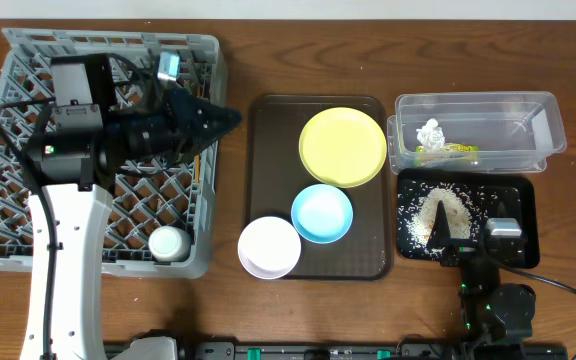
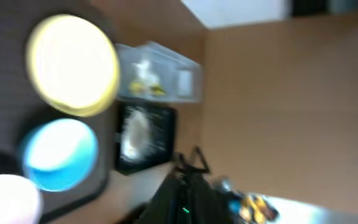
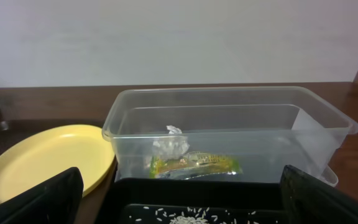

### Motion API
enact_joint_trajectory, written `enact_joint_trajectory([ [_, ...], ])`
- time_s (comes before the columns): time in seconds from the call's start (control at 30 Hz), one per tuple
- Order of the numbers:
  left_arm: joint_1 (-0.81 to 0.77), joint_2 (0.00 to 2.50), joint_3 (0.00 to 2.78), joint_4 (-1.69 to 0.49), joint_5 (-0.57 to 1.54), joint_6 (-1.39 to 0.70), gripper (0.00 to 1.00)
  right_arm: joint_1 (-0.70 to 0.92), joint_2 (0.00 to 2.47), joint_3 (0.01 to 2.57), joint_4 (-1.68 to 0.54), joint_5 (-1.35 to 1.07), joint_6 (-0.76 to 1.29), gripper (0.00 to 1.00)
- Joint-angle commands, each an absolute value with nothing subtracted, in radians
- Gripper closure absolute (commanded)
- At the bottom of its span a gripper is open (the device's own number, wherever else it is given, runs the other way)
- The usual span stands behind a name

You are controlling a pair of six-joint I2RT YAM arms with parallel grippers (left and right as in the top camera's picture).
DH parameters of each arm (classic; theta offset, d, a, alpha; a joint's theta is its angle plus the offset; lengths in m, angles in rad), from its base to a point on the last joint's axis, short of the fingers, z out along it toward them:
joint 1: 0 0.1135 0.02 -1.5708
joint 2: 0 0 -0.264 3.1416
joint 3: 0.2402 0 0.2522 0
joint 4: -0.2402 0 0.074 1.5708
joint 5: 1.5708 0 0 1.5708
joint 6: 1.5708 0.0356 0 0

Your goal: Sort waste into correct bins and load items into the dishwasher

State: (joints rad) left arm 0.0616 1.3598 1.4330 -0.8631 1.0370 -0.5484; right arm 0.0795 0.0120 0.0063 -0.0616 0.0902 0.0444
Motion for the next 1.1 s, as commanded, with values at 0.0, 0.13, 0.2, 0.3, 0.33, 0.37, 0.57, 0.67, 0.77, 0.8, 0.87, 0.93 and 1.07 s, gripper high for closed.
enact_joint_trajectory([
  [0.0,0.059,1.356,1.429,-0.867,0.926,-0.505,0.92,0.073,0.007,0.006,-0.064,0.097,0.055,0.01],
  [0.13,0.059,1.356,1.429,-0.867,0.927,-0.505,0.92,0.073,0.007,0.006,-0.064,0.097,0.055,0.01],
  [0.2,0.059,1.356,1.429,-0.867,0.934,-0.506,0.73,0.073,0.007,0.006,-0.064,0.097,0.055,0.01],
  [0.3,0.059,1.356,1.429,-0.867,0.939,-0.506,0.52,0.073,0.007,0.006,-0.064,0.097,0.055,0.01],
  [0.33,0.059,1.356,1.429,-0.867,0.955,-0.506,0.69,0.073,0.007,0.006,-0.064,0.097,0.055,0.01],
  [0.37,0.059,1.356,1.429,-0.867,0.970,-0.508,0.91,0.073,0.007,0.006,-0.064,0.097,0.055,0.01],
  [0.57,0.059,1.356,1.429,-0.879,1.013,-0.676,0.92,0.073,0.007,0.006,-0.064,0.097,0.055,0.01],
  [0.67,0.059,1.356,1.429,-0.882,1.030,-0.775,0.92,0.073,0.007,0.006,-0.064,0.097,0.055,0.01],
  [0.77,0.060,1.356,1.429,-0.882,1.076,-0.897,0.92,0.073,0.007,0.006,-0.064,0.097,0.055,0.01],
  [0.8,0.060,1.356,1.429,-0.882,1.102,-0.954,0.92,0.073,0.007,0.006,-0.064,0.097,0.055,0.01],
  [0.87,0.060,1.356,1.429,-0.878,1.151,-1.063,0.92,0.073,0.007,0.006,-0.064,0.097,0.055,0.01],
  [0.93,0.060,1.356,1.429,-0.853,1.197,-1.148,0.92,0.073,0.007,0.006,-0.064,0.097,0.055,0.01],
  [1.07,0.060,1.356,1.429,-0.762,1.259,-1.235,0.92,0.073,0.007,0.006,-0.064,0.097,0.055,0.01],
])
